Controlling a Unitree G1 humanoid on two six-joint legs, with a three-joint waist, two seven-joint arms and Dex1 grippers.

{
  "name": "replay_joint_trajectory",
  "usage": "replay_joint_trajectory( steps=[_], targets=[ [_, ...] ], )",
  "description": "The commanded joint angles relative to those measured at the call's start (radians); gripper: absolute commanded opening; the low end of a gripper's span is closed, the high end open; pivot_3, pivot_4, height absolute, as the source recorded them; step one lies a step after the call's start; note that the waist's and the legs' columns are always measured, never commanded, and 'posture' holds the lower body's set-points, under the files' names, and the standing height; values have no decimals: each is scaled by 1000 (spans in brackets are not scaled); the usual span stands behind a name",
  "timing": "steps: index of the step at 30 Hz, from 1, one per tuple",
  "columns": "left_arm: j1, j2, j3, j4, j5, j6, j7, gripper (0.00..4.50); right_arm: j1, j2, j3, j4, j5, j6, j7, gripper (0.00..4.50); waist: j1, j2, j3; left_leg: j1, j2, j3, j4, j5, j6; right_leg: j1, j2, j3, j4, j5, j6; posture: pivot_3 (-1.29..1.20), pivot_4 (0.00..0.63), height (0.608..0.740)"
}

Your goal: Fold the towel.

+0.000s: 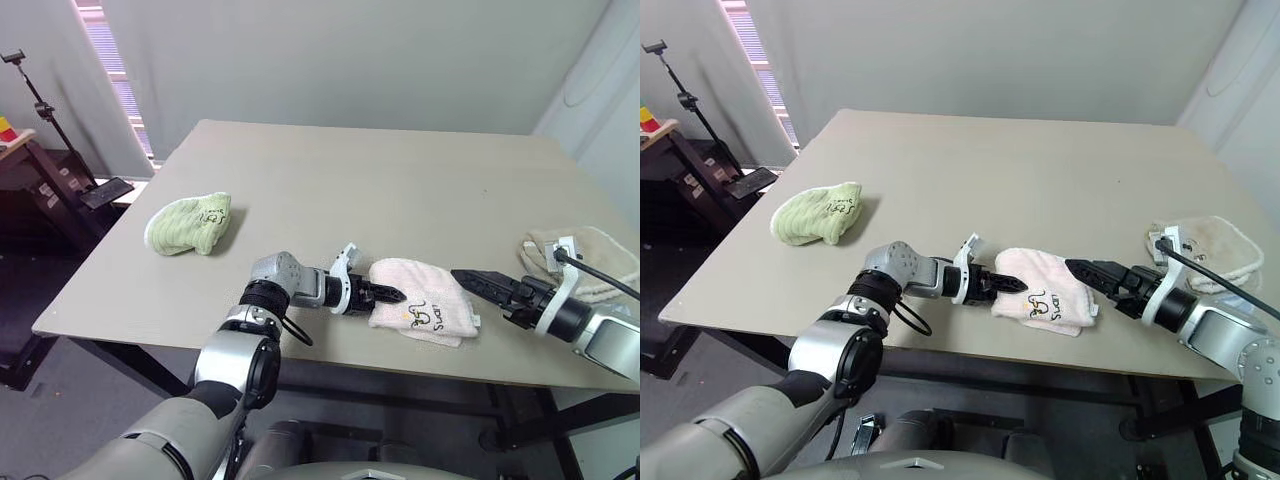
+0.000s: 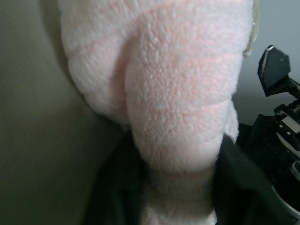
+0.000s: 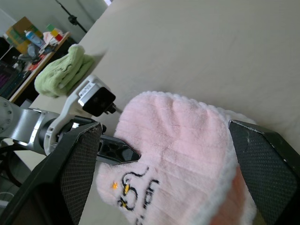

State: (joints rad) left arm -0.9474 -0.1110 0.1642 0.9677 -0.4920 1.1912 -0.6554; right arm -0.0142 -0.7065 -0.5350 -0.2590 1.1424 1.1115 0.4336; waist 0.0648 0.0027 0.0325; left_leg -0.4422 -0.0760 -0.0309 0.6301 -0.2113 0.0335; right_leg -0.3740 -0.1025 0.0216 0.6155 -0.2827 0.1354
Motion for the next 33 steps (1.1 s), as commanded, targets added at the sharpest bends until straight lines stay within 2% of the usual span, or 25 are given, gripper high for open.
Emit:
replay_joint_trajectory(
  steps=[1, 3, 8, 12, 15, 21, 26, 31, 33],
  targets=[
    [-38, -4, 42, 10, -32, -1, -18, 620, -3, -4, -36, -7, 7, -23, -2, 4500, 0, 0, 0, 0, 0, 0, 0, 0, 0, -1, 0, 1, 2, 1, 2, 0, 0, 740],
    [-41, 1, 44, 4, -28, -9, -29, 25, -1, -4, -37, -3, 10, -25, -2, 4500, 0, 0, 0, -1, 1, 0, -2, 0, 0, -3, 1, 1, 2, 1, 2, 0, 0, 740],
    [-43, 47, 18, -128, -83, 109, -144, 25, 11, 1, -30, -4, 7, -31, 4, 4500, -2, 0, 0, -1, 2, 0, -2, 0, 0, -6, 2, 1, 3, 0, 0, 0, 0, 740],
    [-58, 149, -2, -253, -47, 97, -100, 25, 21, 17, -20, -13, 5, -46, 8, 4500, -13, 0, 0, -1, 2, 0, -2, 0, 0, -7, 2, 2, 3, 0, -1, 0, 0, 740],
    [-83, 193, 110, -287, -74, 5, -12, 25, 21, 38, 6, -6, -16, -66, 5, 4500, -27, 0, 0, -1, 2, 0, -2, 0, 0, -7, 3, 3, 5, 1, 1, 0, 0, 740],
    [-165, 277, 292, -280, -127, -26, 160, 25, 8, 66, 45, 2, -43, -86, 9, 4500, -26, -1, 1, -1, 2, 1, -1, 0, 0, -13, 3, 4, 11, 1, 2, 0, 0, 740],
    [-205, 352, 466, -266, -166, -203, 343, 25, -15, 67, 86, 36, -74, -97, 33, 4500, -27, -1, 1, -1, 3, 1, 0, 1, -1, -15, 5, 4, 15, 1, 3, 0, 0, 740],
    [-196, 461, 521, -269, -157, -370, 404, 25, -66, 57, 147, 87, -124, -106, 72, 4500, -27, -1, 1, 0, 3, 1, 0, 1, -1, -15, 5, 4, 16, 2, 3, 0, 0, 740],
    [-181, 526, 498, -268, -128, -436, 378, 25, -95, 47, 178, 112, -156, -116, 98, 4500, -30, -2, 1, 0, 3, 1, 0, 1, -2, -16, 6, 4, 16, 2, 2, 0, 0, 740]
  ],
)
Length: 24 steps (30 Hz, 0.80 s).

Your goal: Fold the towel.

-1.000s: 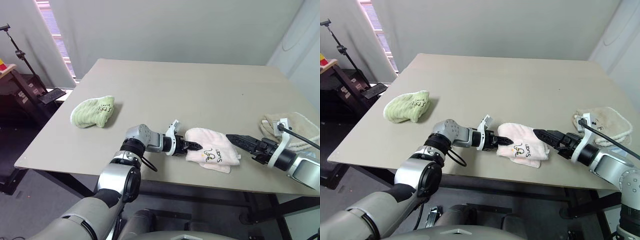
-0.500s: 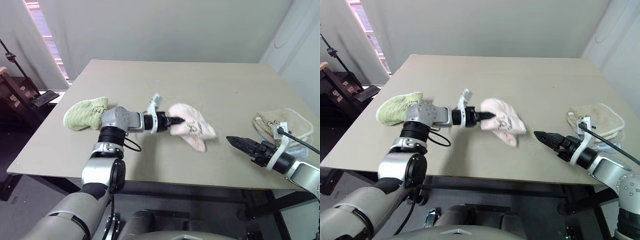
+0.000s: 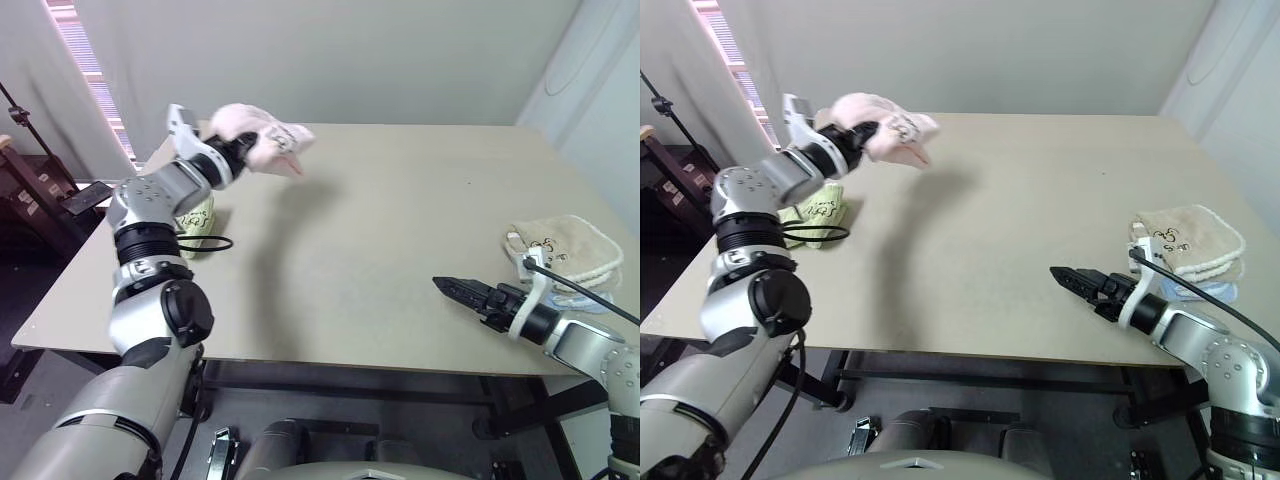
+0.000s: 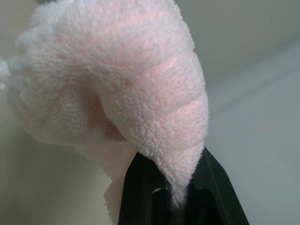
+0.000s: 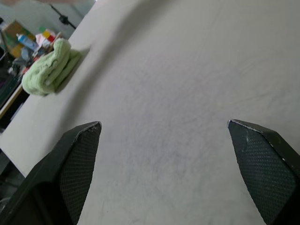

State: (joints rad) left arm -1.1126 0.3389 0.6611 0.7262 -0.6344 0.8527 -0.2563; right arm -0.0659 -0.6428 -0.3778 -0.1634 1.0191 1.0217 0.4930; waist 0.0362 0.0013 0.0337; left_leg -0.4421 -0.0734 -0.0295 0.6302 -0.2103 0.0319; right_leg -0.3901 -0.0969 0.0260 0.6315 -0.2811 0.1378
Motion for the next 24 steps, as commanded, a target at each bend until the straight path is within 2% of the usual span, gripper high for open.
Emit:
replay_joint_trajectory(
  steps=[1, 6, 9, 12, 15, 18, 24],
  targets=[
    [-12, 108, 6, -15, 11, -111, -26, 25, -61, -19, 33, 30, -45, -28, 50, 4500, -1, 0, 0, 0, 0, 0, 0, 0, 0, 0, 0, 0, 0, 0, 0, 0, 0, 740],
    [47, 223, 35, 52, 6, -191, -63, 25, -124, -30, 91, 82, -127, -62, 110, 4500, 1, 0, 0, 0, 0, 0, -1, 0, 0, -1, 0, 0, 0, 0, 0, 0, 0, 740],
    [65, 254, 92, 174, -12, -232, 2, 25, -142, -36, 137, 94, -192, -106, 152, 4500, 5, -1, -1, 0, 0, 0, 0, 0, -1, 0, 0, -1, 0, 0, 0, 0, 0, 740],
    [107, 228, 146, 217, -62, -217, 19, 25, -164, -46, 176, 110, -241, -129, 193, 4500, 3, -2, -1, 0, 0, 0, 1, 0, -1, 0, 0, -1, 0, 1, -2, 0, 0, 740],
    [151, 172, 164, 161, -119, -162, -2, 25, -177, -50, 204, 113, -287, -158, 219, 4500, 4, -3, -1, 0, 0, 0, 2, 0, -1, 1, -1, -1, 0, 1, -2, 0, 0, 740],
    [181, 134, 176, 135, -148, -144, 43, 25, -177, -57, 222, 104, -322, -182, 241, 4500, 1, -5, -1, 0, 0, 0, 2, 1, -1, 0, 0, -1, 1, 1, -2, 0, 0, 740],
    [214, 121, 175, 113, -167, -140, 101, 25, -169, -69, 223, 103, -366, -194, 265, 4500, -19, -5, -1, 0, 0, 0, 0, 1, -2, -2, 0, -1, 3, 2, -2, 0, 0, 740]
  ],
)
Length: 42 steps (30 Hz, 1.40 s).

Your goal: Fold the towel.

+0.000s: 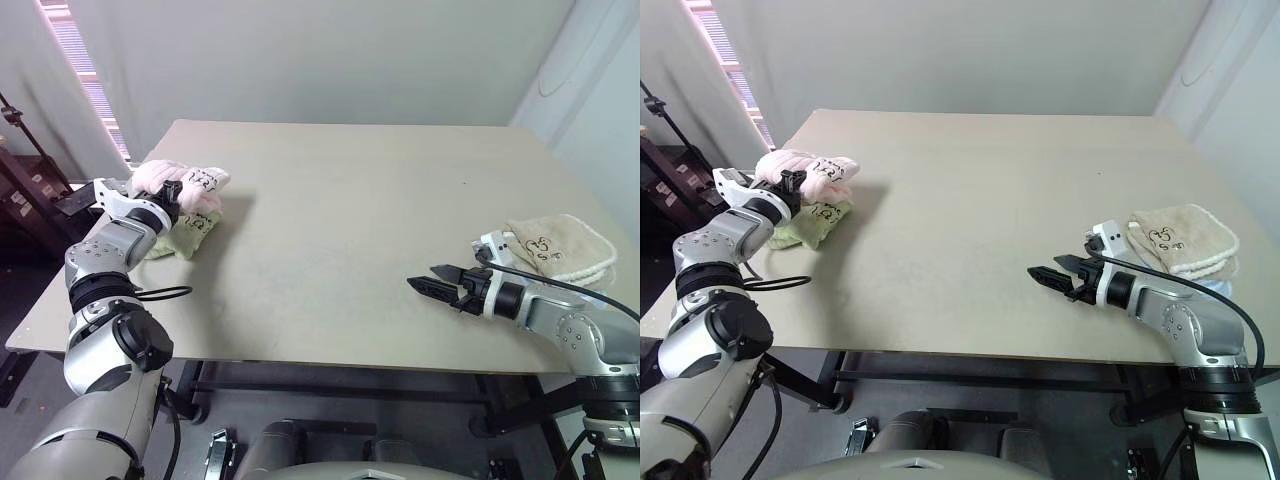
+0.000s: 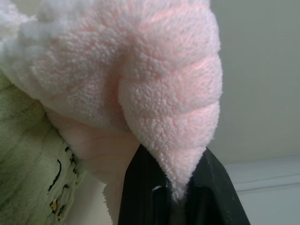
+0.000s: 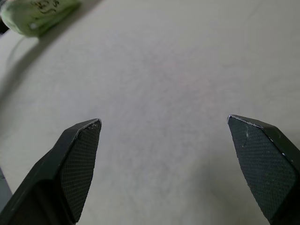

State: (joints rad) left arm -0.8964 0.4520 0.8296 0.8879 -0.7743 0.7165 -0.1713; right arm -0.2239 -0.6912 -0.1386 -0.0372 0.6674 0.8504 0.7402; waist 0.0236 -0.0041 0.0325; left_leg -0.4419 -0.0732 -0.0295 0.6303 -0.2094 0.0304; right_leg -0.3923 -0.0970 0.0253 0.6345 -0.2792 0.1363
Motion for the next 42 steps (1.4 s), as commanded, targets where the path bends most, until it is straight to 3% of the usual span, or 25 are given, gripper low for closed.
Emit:
replay_joint_trajectory(
  steps=[1, 11, 16, 29, 38, 40, 42],
  targets=[
    [3, 6, 7, -59, -30, -5, 25, 25, -6, -23, -22, -25, -17, -22, 20, 4500, -9, 0, 0, 0, 0, 0, 0, 0, 0, 0, 0, 0, 0, 0, 0, 0, 0, 740],
    [156, -99, 49, -410, -169, 121, 236, 25, 25, -37, -28, -44, -44, -21, 30, 4500, -12, 0, 0, 1, 0, 0, 2, 1, -1, 2, 0, 0, 2, 0, 0, 0, 0, 740],
    [199, -139, 66, -449, -216, 117, 297, 25, 2, -42, -20, -22, -69, -38, 37, 4500, -10, -1, -1, 2, 0, 0, 2, 2, -2, 2, 0, 0, 4, 0, 0, 0, 0, 740],
    [280, -183, 89, -613, -333, 83, 409, 4458, -22, -46, -1, -2, -110, -49, 89, 4500, -13, -2, -1, 5, 0, 0, 2, 2, -3, 3, 1, 1, 4, 1, -3, 0, 0, 740],
    [528, -149, 14, -902, -542, 295, 457, 4458, -38, -42, 12, -3, -114, -63, 147, 4500, -12, -2, -2, 6, 0, 0, 2, 2, -3, 4, 1, 1, 4, 1, -4, 0, 0, 740],
    [618, -98, -54, -1003, -592, 381, 383, 4458, -39, -37, 15, -7, -117, -75, 153, 4500, -12, -2, -2, 6, 0, 0, 2, 2, -3, 4, 1, 1, 4, 0, -7, 0, 0, 740],
    [730, -10, -149, -1139, -533, 387, 201, 4458, -37, -28, 18, -13, -131, -114, 156, 4500, -13, -2, -2, 6, 0, 0, 2, 2, -4, 4, 0, 1, 4, -1, -8, 0, 0, 740]
  ],
)
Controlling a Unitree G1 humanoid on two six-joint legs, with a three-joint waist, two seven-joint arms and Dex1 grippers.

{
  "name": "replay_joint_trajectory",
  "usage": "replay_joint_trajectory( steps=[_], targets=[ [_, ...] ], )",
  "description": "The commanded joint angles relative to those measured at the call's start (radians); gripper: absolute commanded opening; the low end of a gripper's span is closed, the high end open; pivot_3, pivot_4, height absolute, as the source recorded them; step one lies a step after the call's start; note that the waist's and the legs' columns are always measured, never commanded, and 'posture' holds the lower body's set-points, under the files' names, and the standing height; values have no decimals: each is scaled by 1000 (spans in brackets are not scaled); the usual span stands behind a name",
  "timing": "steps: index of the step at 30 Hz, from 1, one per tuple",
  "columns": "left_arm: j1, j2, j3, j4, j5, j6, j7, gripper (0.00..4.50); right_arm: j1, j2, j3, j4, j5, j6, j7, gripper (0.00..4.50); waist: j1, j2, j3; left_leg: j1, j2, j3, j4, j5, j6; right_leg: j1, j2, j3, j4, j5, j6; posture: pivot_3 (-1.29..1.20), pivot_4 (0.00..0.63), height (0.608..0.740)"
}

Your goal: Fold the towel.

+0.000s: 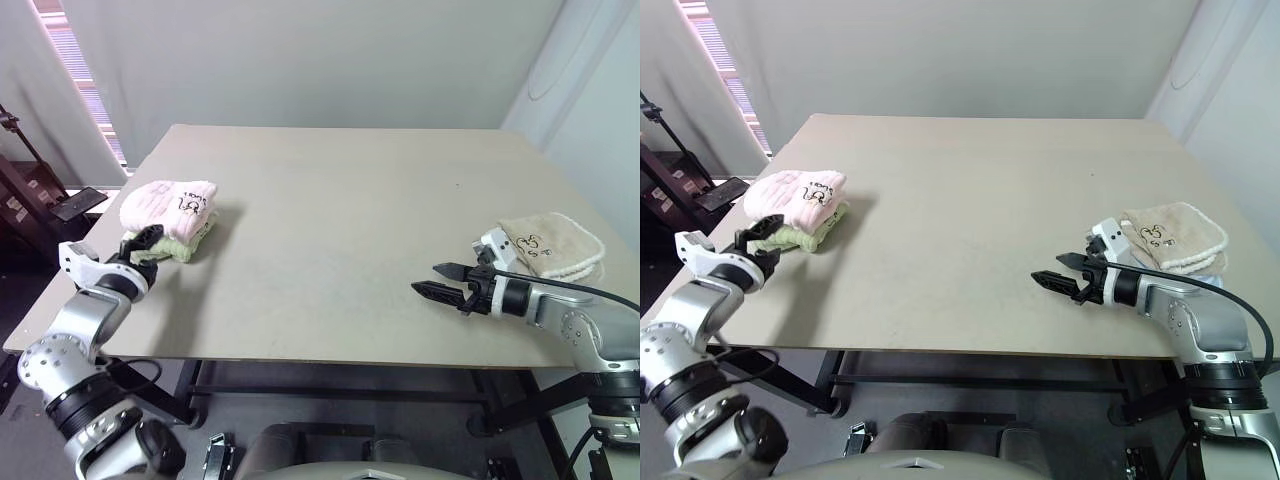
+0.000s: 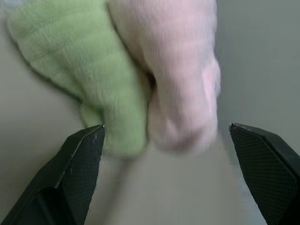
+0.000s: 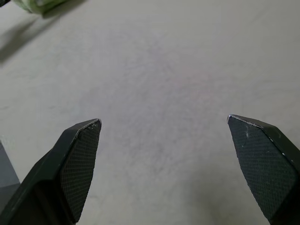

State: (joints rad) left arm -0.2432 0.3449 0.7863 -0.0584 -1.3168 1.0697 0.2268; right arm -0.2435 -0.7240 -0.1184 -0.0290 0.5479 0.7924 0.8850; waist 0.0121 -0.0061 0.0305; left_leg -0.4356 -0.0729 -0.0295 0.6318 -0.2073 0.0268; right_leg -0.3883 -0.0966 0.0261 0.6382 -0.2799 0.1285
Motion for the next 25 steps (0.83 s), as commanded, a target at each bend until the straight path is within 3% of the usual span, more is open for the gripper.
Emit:
replay_joint_trajectory(
  steps=[1, 8, 12, 16, 22, 25],
  targets=[
    [125, 138, -144, -242, 42, 18, -289, 4458, -16, 9, -1, -23, -18, -75, 12, 4500, -3, 1, 0, 0, 0, 0, 0, 0, 0, 0, 0, 0, 0, 0, -1, 0, 0, 740],
    [222, 328, -456, -261, 472, -435, -905, 4458, 5, 90, -20, -47, -48, -265, -5, 4500, 1, 11, -3, 3, 0, 7, -16, 0, 0, 0, -2, 0, -10, 6, -10, 0, 0, 740],
    [187, 363, -584, -218, 560, -588, -1184, 4458, 14, 130, -11, -70, -76, -362, -23, 4500, 0, 14, -2, 6, 1, 8, -20, 0, -1, 0, -2, 0, -11, 7, -12, 0, 0, 740],
    [93, 347, -661, -89, 628, -672, -1316, 4458, 60, 119, 5, -114, -30, -369, 64, 4500, 1, 15, -1, 6, 3, 6, -20, 0, -1, -1, 0, 0, -10, 6, -12, 0, 0, 740],
    [95, 357, -659, -34, 653, -711, -1419, 4458, 100, 84, 43, -153, -1, -309, 148, 4500, -4, 15, -1, 9, 3, 4, -18, 1, -2, -2, 1, 0, -10, 6, -11, 0, 0, 740],
    [111, 406, -689, -22, 685, -680, -1476, 4458, 72, 68, 41, -112, -2, -292, 163, 4500, -3, 14, -1, 9, 2, 5, -17, 1, -1, -2, 0, 0, -11, 6, -11, 0, 0, 740]
  ],
)
